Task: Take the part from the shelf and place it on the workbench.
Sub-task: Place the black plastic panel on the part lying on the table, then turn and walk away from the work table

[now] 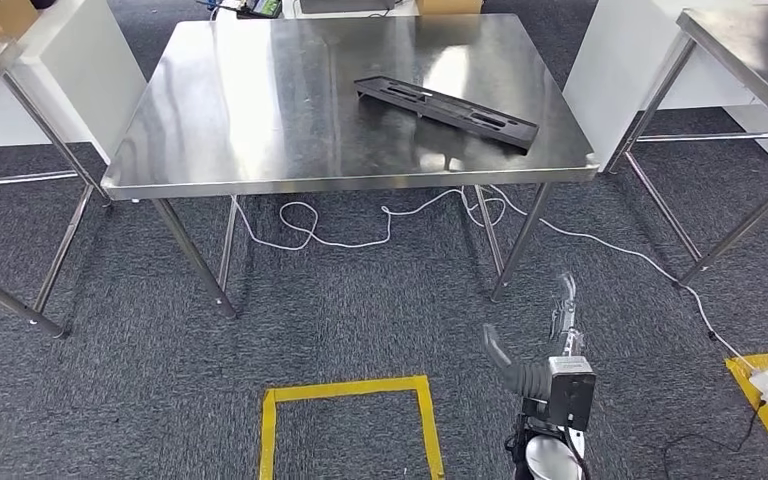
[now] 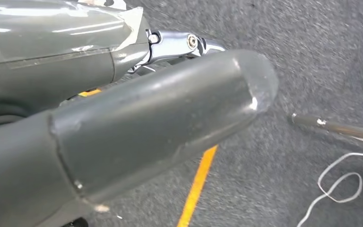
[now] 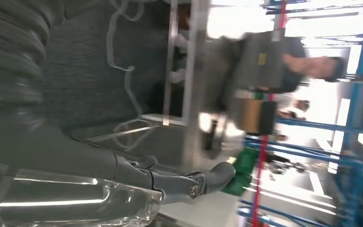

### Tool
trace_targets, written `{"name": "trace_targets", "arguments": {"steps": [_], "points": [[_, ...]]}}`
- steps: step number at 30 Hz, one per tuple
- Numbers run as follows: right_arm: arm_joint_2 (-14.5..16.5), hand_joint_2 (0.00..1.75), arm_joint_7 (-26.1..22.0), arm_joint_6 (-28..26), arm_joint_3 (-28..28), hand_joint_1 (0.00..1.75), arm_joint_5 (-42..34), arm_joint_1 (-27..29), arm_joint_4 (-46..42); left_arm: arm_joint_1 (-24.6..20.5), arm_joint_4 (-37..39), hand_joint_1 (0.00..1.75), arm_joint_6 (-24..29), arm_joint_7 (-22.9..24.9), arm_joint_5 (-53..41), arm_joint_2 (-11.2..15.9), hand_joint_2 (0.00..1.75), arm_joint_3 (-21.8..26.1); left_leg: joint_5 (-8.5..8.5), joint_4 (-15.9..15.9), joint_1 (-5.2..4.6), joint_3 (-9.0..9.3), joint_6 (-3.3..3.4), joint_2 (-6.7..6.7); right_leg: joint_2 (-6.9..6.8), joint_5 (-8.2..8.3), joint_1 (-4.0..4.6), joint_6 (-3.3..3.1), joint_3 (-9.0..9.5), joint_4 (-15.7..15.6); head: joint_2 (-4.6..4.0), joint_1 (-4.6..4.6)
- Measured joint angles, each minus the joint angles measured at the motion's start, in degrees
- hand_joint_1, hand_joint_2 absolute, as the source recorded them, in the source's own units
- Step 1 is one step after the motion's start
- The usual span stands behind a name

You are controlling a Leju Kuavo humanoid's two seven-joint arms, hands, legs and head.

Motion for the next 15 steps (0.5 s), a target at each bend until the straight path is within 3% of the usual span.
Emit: {"name": "trace_targets", "arguments": {"steps": [1,2,3,4,6,8,10,11,13,15], "points": [[-0.05,1.75,1.29,-0.42,-0.45,0.00,-0.14,-1.37,3.64,-0.01,0.01,0.00,0.08,0.04,-0.22,-0.02,0.00,0.07,-0.03,2.54,0.34,0.22,-0.39,0.00,-0.02,0.78,-0.02,0.19,-0.90,0.11,0.00,0.02],[-0.08,1.75,3.33,-1.10,-0.92,0.00,-0.17,-3.04,8.05,-0.05,0.02,0.00,0.17,0.13,-0.53,-0.06,0.00,0.15,1.28,3.40,0.71,1.14,-0.69,0.00,-0.02,1.47,-0.08,0.46,-1.79,0.31,0.00,-0.02],[-0.11,1.75,5.75,-2.05,-1.48,0.00,-0.22,-4.90,13.28,-0.19,0.04,0.00,0.27,0.27,-0.90,-0.12,0.00,0.21,3.04,2.34,1.10,3.00,-0.92,0.01,-0.02,2.06,-0.20,0.84,-2.79,0.63,0.00,-0.02],[-0.20,1.75,8.19,-3.29,-2.20,0.00,-0.31,-6.65,19.16,-0.42,0.09,0.00,0.37,0.46,-1.30,-0.24,0.00,0.25,4.02,-0.55,1.48,5.70,-1.16,-0.02,-0.04,2.51,-0.28,1.26,-3.69,1.13,0.00,-0.03],[-0.49,1.75,12.62,-5.76,-3.70,0.00,-0.61,-9.00,30.06,-1.06,0.30,0.00,0.49,0.95,-2.10,-0.57,0.00,0.26,2.98,-8.09,1.62,11.16,-1.31,-0.36,-0.33,3.13,-0.20,2.14,-5.29,2.23,0.00,0.01],[-0.80,1.75,17.01,-7.81,-4.91,0.00,-0.73,-9.95,38.76,-1.49,0.76,0.00,0.94,1.73,-2.85,-0.82,0.00,0.24,1.20,-12.02,1.14,13.02,-0.52,-0.79,-0.65,3.92,0.08,3.12,-6.26,2.77,0.00,0.15],[-1.02,1.75,21.70,-9.40,-5.82,0.00,-0.69,-9.89,46.07,-1.63,1.71,0.00,2.06,2.85,-3.54,-0.90,0.00,0.21,1.81,-12.52,0.65,12.12,1.14,-0.71,-0.61,4.35,0.07,4.05,-7.14,3.07,0.00,0.27],[-1.13,1.75,23.60,-9.90,-6.18,0.00,-0.70,-9.48,48.94,-1.65,2.25,0.00,2.60,3.40,-3.79,-0.91,0.00,0.20,2.50,-12.60,0.43,11.41,2.04,-0.56,-0.46,3.35,-0.05,4.02,-7.95,3.99,0.00,0.37],[-1.25,1.75,25.77,-10.34,-6.72,0.00,-0.66,-8.67,53.07,-1.71,2.98,0.00,3.24,4.02,-3.94,-0.90,0.00,0.19,4.00,-12.73,0.17,9.60,3.36,-0.17,-0.11,-1.46,-0.34,3.16,-10.46,8.96,0.00,0.55],[-1.33,1.75,27.25,-10.72,-7.03,0.00,-0.21,-8.59,56.05,-1.76,3.53,0.00,3.63,4.47,-3.90,-0.84,0.00,0.19,5.48,-12.68,-0.17,7.61,3.81,0.11,0.09,-5.96,-0.34,2.65,-12.44,16.11,0.00,0.73]]}}
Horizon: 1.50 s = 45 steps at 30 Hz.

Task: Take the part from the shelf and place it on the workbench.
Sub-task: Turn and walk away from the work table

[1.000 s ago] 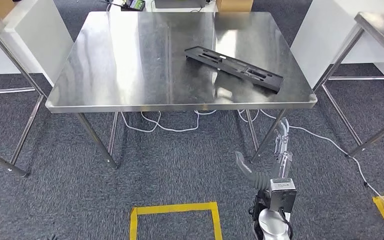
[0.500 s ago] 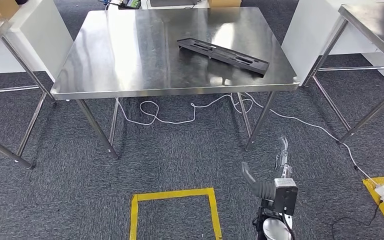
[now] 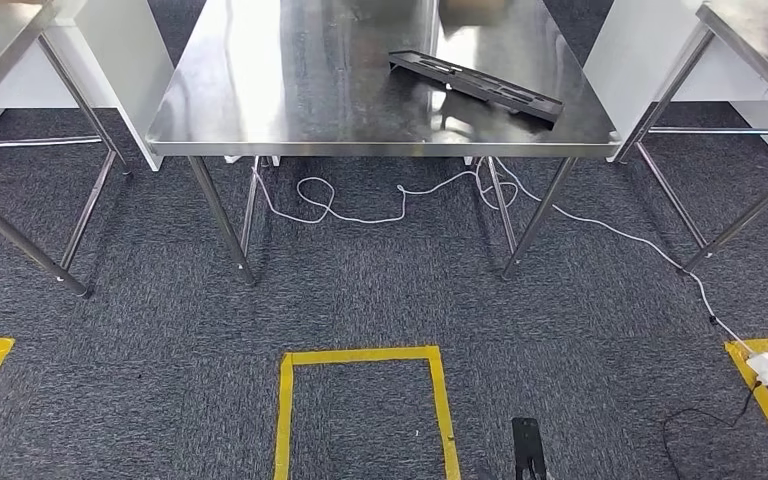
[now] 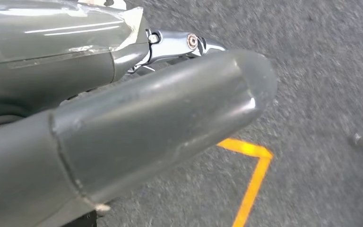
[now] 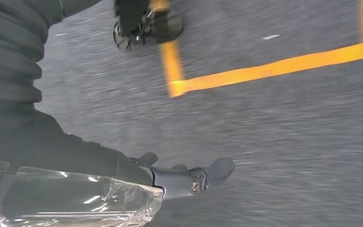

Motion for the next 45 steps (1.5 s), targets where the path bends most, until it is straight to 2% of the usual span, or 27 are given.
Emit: {"name": "trace_targets", "arguments": {"steps": [1,3,4,6,8,10,11,13,15,16,18,20,22,23,26,27,29,31,33,35,37,38,39,41,42,43,45], "points": [[-0.08,1.75,1.19,-0.21,-0.09,0.00,0.47,-0.12,1.37,-0.03,0.42,0.00,0.29,0.45,0.05,0.04,0.00,0.00,0.75,0.04,-0.15,-1.01,0.04,0.11,0.07,-0.59,0.03,0.28,0.10,2.58,0.00,0.01],[-0.28,1.75,4.00,-0.55,-0.13,0.00,1.84,-0.23,3.63,0.04,1.51,0.00,1.05,1.82,0.16,0.08,0.00,0.01,2.23,0.10,-0.34,-2.91,-0.07,0.21,0.16,1.26,0.20,1.37,3.12,2.73,0.00,0.01],[-0.37,1.75,5.14,-0.64,-0.08,0.00,2.55,-0.25,4.40,0.10,2.06,0.00,1.38,2.51,0.19,0.09,0.00,0.02,2.94,0.14,-0.36,-3.67,-0.22,0.20,0.20,2.40,0.35,1.70,6.05,0.00,0.00,0.02],[-0.52,1.75,6.41,-0.86,0.09,0.00,3.53,-0.49,5.32,0.24,2.96,0.00,1.76,3.32,0.20,0.06,0.00,0.02,4.27,0.19,-0.51,-4.69,-0.71,0.25,0.27,1.96,0.86,1.16,13.31,-9.18,0.00,0.00],[-0.57,0.87,6.91,-1.09,0.26,0.00,3.98,-0.89,6.08,0.30,3.56,0.00,1.98,3.72,0.20,0.05,0.00,0.04,5.61,-0.06,-0.59,-5.02,-1.32,0.44,0.38,0.37,1.37,0.16,17.01,-15.29,0.00,-0.05],[-0.57,0.00,7.78,-1.45,0.38,0.00,4.29,-0.97,7.01,0.41,4.16,0.00,2.60,4.82,0.19,0.15,0.00,0.11,6.45,-0.35,-0.50,-5.22,-1.92,0.41,0.30,0.92,1.10,-0.60,16.52,-15.95,0.00,-0.10],[-0.58,0.00,8.32,-1.49,0.44,0.00,4.38,-0.83,7.42,0.55,4.47,0.00,3.15,5.80,0.18,0.22,0.00,0.16,5.44,0.17,-0.37,-5.51,-2.23,0.26,0.17,1.51,0.81,-1.14,16.12,-15.98,0.00,-0.15],[-0.59,0.00,8.75,-0.57,0.60,0.00,4.43,-0.26,8.00,0.92,5.18,0.00,4.68,8.26,0.08,0.34,0.00,0.27,-0.07,4.29,-0.03,-6.55,-2.88,0.01,-0.14,2.87,0.27,-2.19,15.02,-16.06,0.00,-0.44],[-0.60,0.00,8.45,0.97,0.81,0.00,4.58,0.48,8.39,1.21,5.95,0.00,6.36,10.80,-0.24,0.33,0.00,0.42,-5.96,11.50,0.17,-7.50,-3.52,-0.01,-0.30,4.08,0.38,-2.56,13.70,-15.97,0.00,-0.72],[-0.60,0.00,8.47,1.50,0.92,0.00,4.75,0.83,8.62,1.30,6.30,0.00,7.09,11.91,-0.49,0.33,0.00,0.49,-6.87,14.54,0.29,-7.55,-3.78,-0.01,-0.37,4.65,0.40,-2.44,13.02,-15.86,0.00,-0.75],[-0.62,0.00,8.81,1.97,1.09,0.00,5.00,1.53,9.03,1.48,6.83,0.00,8.12,13.57,-1.01,0.33,0.00,0.59,-4.95,16.04,0.70,-5.62,-4.17,0.00,-0.50,5.64,0.28,-2.00,11.50,-15.36,0.00,-0.76],[-0.69,0.00,9.10,2.07,1.19,0.00,5.12,2.10,9.27,1.64,7.12,0.00,8.56,14.31,-1.20,0.31,0.00,0.59,-2.83,10.26,1.23,-0.36,-4.59,-0.07,-0.53,6.23,0.14,-1.50,9.79,-14.34,0.00,-0.77],[-0.78,0.00,9.16,2.10,1.24,0.00,5.22,2.26,9.41,1.70,7.36,0.00,8.66,14.56,-1.25,0.28,0.00,0.59,-3.45,3.78,1.23,4.13,-4.58,-0.41,-0.52,6.65,0.27,-0.91,8.44,-13.17,0.00,-0.71],[-0.81,0.00,9.19,2.10,1.26,0.00,5.26,2.27,9.46,1.71,7.50,0.00,8.71,14.62,-1.27,0.26,0.00,0.59,-4.08,2.21,1.02,4.95,-4.45,-0.55,-0.50,6.93,0.38,-0.48,8.00,-12.83,0.00,-0.70],[-0.92,0.00,9.24,2.11,1.29,0.00,5.30,2.49,9.70,1.71,7.78,0.00,8.81,14.76,-1.29,0.26,0.00,0.59,-3.74,0.71,0.61,4.33,-3.32,-0.42,-0.30,7.11,0.61,0.90,6.72,-12.15,0.00,-0.59],[-0.96,0.00,9.27,2.11,1.30,0.00,5.30,2.61,9.80,1.69,7.85,0.00,8.81,14.79,-1.29,0.26,0.00,0.59,-3.26,0.23,0.59,3.79,-2.51,-0.32,-0.18,5.86,0.61,0.89,5.84,-10.99,0.00,-0.50],[-0.99,0.00,9.35,2.13,1.31,0.00,5.31,2.78,9.95,1.68,7.92,0.00,8.82,14.81,-1.28,0.26,0.00,0.59,-1.94,-0.18,0.40,2.25,-0.88,-0.17,0.05,1.34,0.35,0.21,3.72,-5.76,0.01,-0.34],[-0.99,0.00,9.38,2.17,1.33,0.00,5.31,2.87,10.03,1.71,7.93,0.00,8.83,14.83,-1.27,0.26,0.00,0.59,-0.53,-0.17,0.11,0.45,-0.25,0.01,0.15,-1.97,0.28,0.13,2.29,1.17,0.01,-0.27],[-1.04,0.00,9.38,2.20,1.33,0.00,5.31,2.87,10.08,1.71,7.95,0.00,8.83,14.86,-1.27,0.26,0.00,0.59,0.95,-0.14,-0.07,-1.36,-0.27,0.17,0.20,-1.00,0.28,1.14,3.69,3.31,0.01,-0.27],[-1.08,0.00,9.54,2.40,1.33,0.00,5.30,2.81,10.08,1.68,8.00,0.00,9.02,15.09,-1.28,0.26,0.00,0.59,2.41,-0.11,-0.10,-2.91,-0.57,0.20,0.22,1.32,0.31,1.83,8.97,-2.14,0.01,-0.27],[-1.08,0.00,9.87,2.80,1.33,0.00,5.19,2.75,10.08,1.63,8.07,0.00,9.86,15.98,-1.48,0.22,0.00,0.59,3.75,-0.10,-0.26,-3.76,-1.15,0.20,0.29,0.94,0.68,1.25,15.71,-11.42,0.01,-0.27],[-0.99,0.00,9.75,2.94,1.33,0.00,5.05,2.88,10.09,1.61,8.10,0.00,10.38,16.47,-1.63,0.21,0.00,0.59,4.44,-0.20,-0.31,-3.88,-1.45,0.24,0.36,0.31,0.87,0.79,17.68,-14.65,0.01,-0.31],[-0.85,0.00,9.29,2.89,1.33,0.00,4.86,3.16,10.11,1.62,8.13,0.00,10.75,16.84,-1.79,0.20,0.00,0.59,5.15,-0.39,-0.36,-3.93,-1.76,0.27,0.43,0.00,1.12,0.38,18.44,-16.30,0.01,-0.36],[-0.52,0.00,7.89,2.53,1.33,0.00,4.40,3.96,10.24,1.70,8.19,0.00,11.01,17.10,-2.06,0.26,0.00,0.60,5.74,-0.52,-0.27,-4.29,-2.34,0.13,0.32,0.85,0.73,-0.39,17.43,-16.31,0.00,-0.52],[-0.38,0.00,7.30,2.30,1.31,0.00,4.10,4.27,10.33,1.73,8.21,0.00,11.04,17.16,-2.16,0.31,0.00,0.61,4.34,0.23,-0.17,-4.68,-2.61,0.04,0.17,1.51,0.45,-0.96,16.80,-16.19,0.00,-0.57],[-0.28,0.00,6.83,2.10,1.27,0.00,3.86,4.54,10.40,1.76,8.24,0.00,11.07,17.18,-2.27,0.34,0.00,0.61,1.72,1.97,-0.06,-5.18,-2.85,-0.06,-0.01,2.31,0.15,-1.54,16.08,-16.21,0.00,-0.70],[-0.10,0.00,6.12,1.78,1.18,0.00,3.41,4.78,10.45,1.64,8.28,0.00,11.12,17.20,-2.38,0.36,0.00,0.61,-5.12,8.52,0.14,-6.20,-3.31,-0.10,-0.24,3.88,0.24,-2.37,14.41,-16.11,0.00,-0.83]]}}
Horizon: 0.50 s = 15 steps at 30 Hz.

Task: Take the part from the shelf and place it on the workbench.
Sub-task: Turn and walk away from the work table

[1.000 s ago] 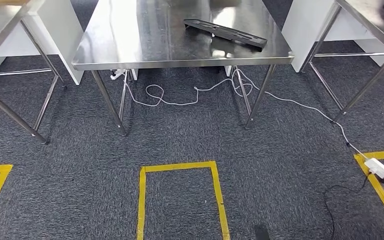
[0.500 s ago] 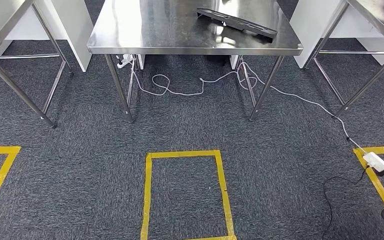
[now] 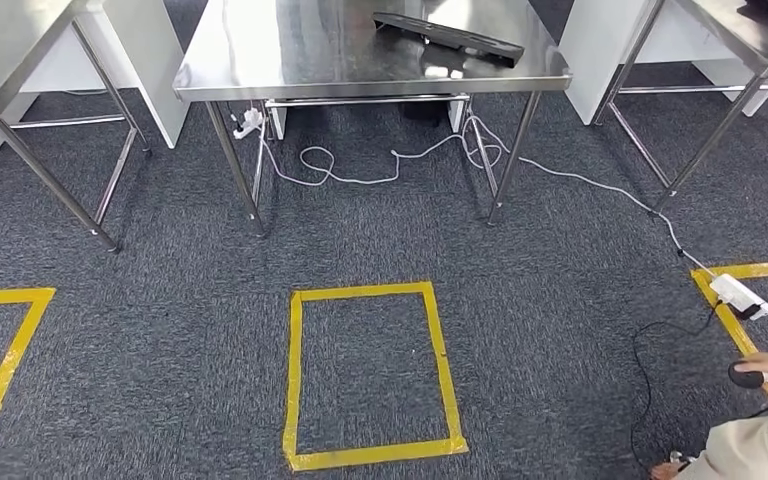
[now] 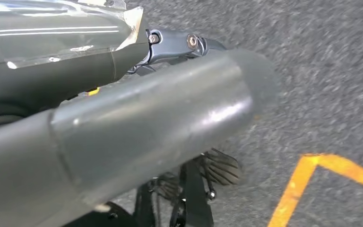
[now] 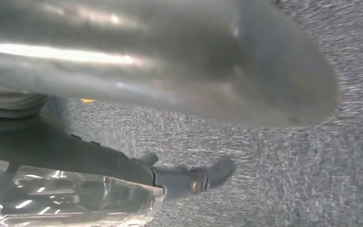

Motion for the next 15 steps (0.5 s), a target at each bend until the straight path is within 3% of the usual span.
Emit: {"name": "trace_targets", "arguments": {"steps": [1,2,4,5,6,8,10,12,13,15], "points": [[0.02,0.00,-0.22,-0.10,-0.04,0.00,-0.15,0.01,0.00,-0.12,0.02,0.00,0.01,-0.02,-0.02,-0.01,0.00,0.00,-2.00,3.65,0.07,-0.25,-0.22,-0.01,-0.08,0.80,0.14,-0.11,-0.85,0.11,0.00,-0.07],[0.03,0.00,-0.36,-0.15,-0.09,0.00,-0.32,-0.05,0.00,-0.28,0.03,0.00,0.02,-0.05,-0.03,-0.01,0.00,0.00,-2.46,6.39,0.16,-0.07,-0.40,-0.02,-0.15,1.56,0.25,-0.07,-1.80,0.31,0.00,-0.06],[-0.01,0.00,-0.43,-0.19,-0.27,0.00,-0.72,-0.21,0.00,-0.59,0.03,0.00,0.03,-0.18,-0.06,-0.01,0.00,0.00,0.11,6.77,0.45,2.56,-0.60,-0.01,-0.21,2.79,0.24,0.28,-3.89,1.10,0.00,-0.08],[-0.02,0.00,-0.46,-0.19,-0.38,0.00,-0.95,-0.29,0.00,-0.73,0.02,0.00,0.02,-0.24,-0.15,-0.01,0.00,0.00,1.43,4.16,0.65,5.22,-0.67,-0.01,-0.21,3.24,0.19,0.52,-5.01,1.73,0.00,-0.11],[-0.02,0.00,-0.55,-0.19,-0.49,0.00,-1.22,-0.33,0.00,-0.92,0.02,0.00,0.02,-0.30,-0.33,-0.01,0.00,-0.01,1.64,0.32,0.75,8.35,-0.74,-0.05,-0.18,3.56,0.23,0.79,-6.11,2.43,0.00,-0.14],[-0.03,0.00,-0.95,-0.22,-0.84,0.00,-1.74,-0.45,0.00,-1.38,0.01,0.00,0.07,-0.38,-0.84,-0.01,0.00,-0.03,0.03,-6.44,0.67,12.73,-0.43,-0.23,-0.20,4.13,0.44,1.45,-7.64,3.49,0.00,-0.13],[-0.02,0.00,-1.50,-0.28,-1.35,0.00,-2.26,-0.49,0.00,-1.62,0.02,0.00,0.43,-0.39,-1.45,-0.01,0.00,-0.08,-0.80,-8.71,0.28,13.03,0.51,-0.32,-0.24,5.00,0.67,2.31,-8.43,3.64,0.00,0.04],[-0.02,0.00,-2.00,-0.31,-1.84,0.00,-2.69,-0.24,0.03,-1.63,0.04,0.00,0.80,-0.25,-1.82,-0.03,0.00,-0.11,0.17,-9.04,0.10,12.02,1.73,0.01,-0.10,4.76,0.56,2.82,-9.47,4.58,0.00,0.17],[-0.01,0.00,-2.20,-0.31,-2.04,0.00,-2.83,-0.02,0.04,-1.61,0.05,0.00,0.88,-0.16,-1.84,-0.03,0.00,-0.11,0.79,-9.18,0.09,11.43,2.32,0.18,0.03,3.44,0.44,2.76,-10.44,6.39,0.00,0.27],[0.05,0.00,-2.46,-0.29,-2.39,0.00,-2.97,0.26,0.07,-1.64,0.05,0.00,0.88,-0.07,-1.83,0.00,0.00,-0.11,1.92,-9.16,0.03,10.14,2.95,0.41,0.29,-1.00,0.13,2.22,-13.14,13.22,0.00,0.51]]}}
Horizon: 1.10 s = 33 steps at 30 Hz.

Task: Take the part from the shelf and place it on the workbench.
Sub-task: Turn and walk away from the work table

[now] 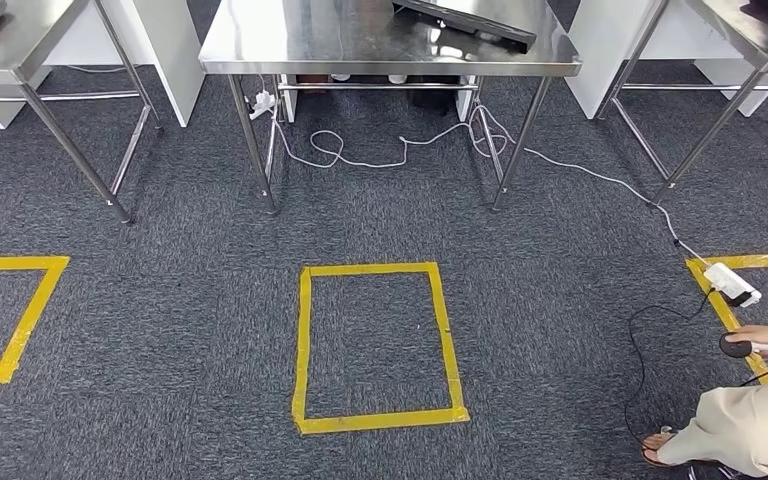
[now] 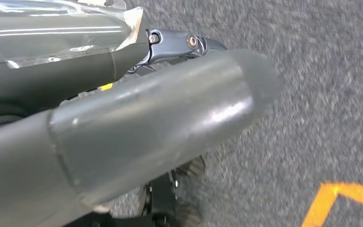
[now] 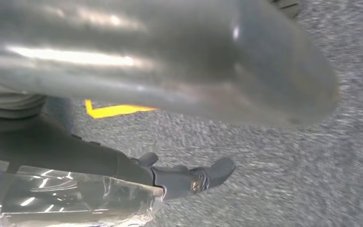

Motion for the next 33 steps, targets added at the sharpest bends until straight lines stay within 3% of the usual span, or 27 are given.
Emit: {"name": "trace_targets", "arguments": {"steps": [2,3,4,6,8,10,14,20,33], "points": [[0.02,0.00,-0.09,0.02,-0.31,0.00,-0.07,0.08,0.00,0.03,0.00,0.00,0.01,-0.05,0.01,0.03,0.00,0.00,1.04,0.07,-0.07,-1.35,0.00,0.16,0.08,-3.19,-0.18,0.13,-1.37,6.10,0.00,0.10],[-0.01,0.00,-0.14,0.03,-0.46,0.00,-0.16,0.10,0.01,0.07,0.01,0.00,0.01,-0.11,-0.02,0.02,0.00,0.00,1.51,0.10,-0.08,-1.92,-0.11,0.21,0.09,-3.52,-0.23,0.51,-0.43,6.35,0.00,0.11],[-0.04,0.00,-0.21,0.03,-0.60,0.00,-0.29,0.11,0.01,0.10,0.02,0.00,0.03,-0.16,-0.07,0.00,0.00,0.00,1.92,0.12,-0.06,-2.40,-0.29,0.23,0.10,-3.10,-0.28,1.00,1.72,4.28,0.00,0.11],[-0.08,0.00,-0.51,0.03,-0.87,0.00,-0.62,0.07,0.01,0.13,0.04,0.00,0.09,-0.22,-0.32,-0.07,0.00,-0.04,2.58,0.19,-0.06,-2.79,-0.79,0.24,0.10,-1.47,-0.37,1.68,8.01,-4.32,0.01,0.15],[-0.06,0.00,-0.95,0.00,-1.19,0.00,-0.97,0.05,0.00,0.05,0.04,0.00,0.20,-0.23,-0.67,-0.09,0.00,-0.28,3.16,0.29,-0.25,-2.94,-1.46,0.25,0.24,-0.45,-0.22,1.28,11.62,-10.48,0.01,0.15],[-0.01,0.00,-1.29,-0.04,-1.59,0.00,-1.31,0.27,0.01,-0.02,0.04,0.00,0.32,-0.22,-0.91,-0.08,0.00,-0.68,3.50,0.28,-0.32,-3.14,-1.98,0.27,0.36,-0.04,-0.09,0.49,11.80,-11.63,0.00,0.13],[0.05,0.00,-1.72,-0.15,-2.20,0.00,-1.67,0.66,0.04,-0.03,0.04,0.00,0.50,-0.21,-1.10,-0.02,0.00,-0.95,3.92,-0.01,-0.04,-3.31,-0.09,0.18,0.34,0.47,-0.03,-0.24,11.69,-11.73,0.01,0.10],[0.09,0.00,-1.83,-0.16,-2.42,0.00,-1.67,0.69,0.08,-0.04,0.04,0.00,0.66,-0.13,-1.11,-0.01,0.00,-1.22,5.02,-0.69,0.36,-3.26,-1.49,0.17,0.29,0.94,0.46,-1.01,11.27,-11.65,0.00,0.10],[0.07,0.00,-2.21,-0.05,-3.09,0.00,-2.07,0.70,0.09,-0.04,0.04,0.00,0.68,-0.02,-1.20,-0.02,0.00,-1.38,5.06,-0.76,0.34,-3.52,-2.59,0.17,0.29,0.95,0.65,-1.06,10.88,-11.61,0.00,0.15]]}}
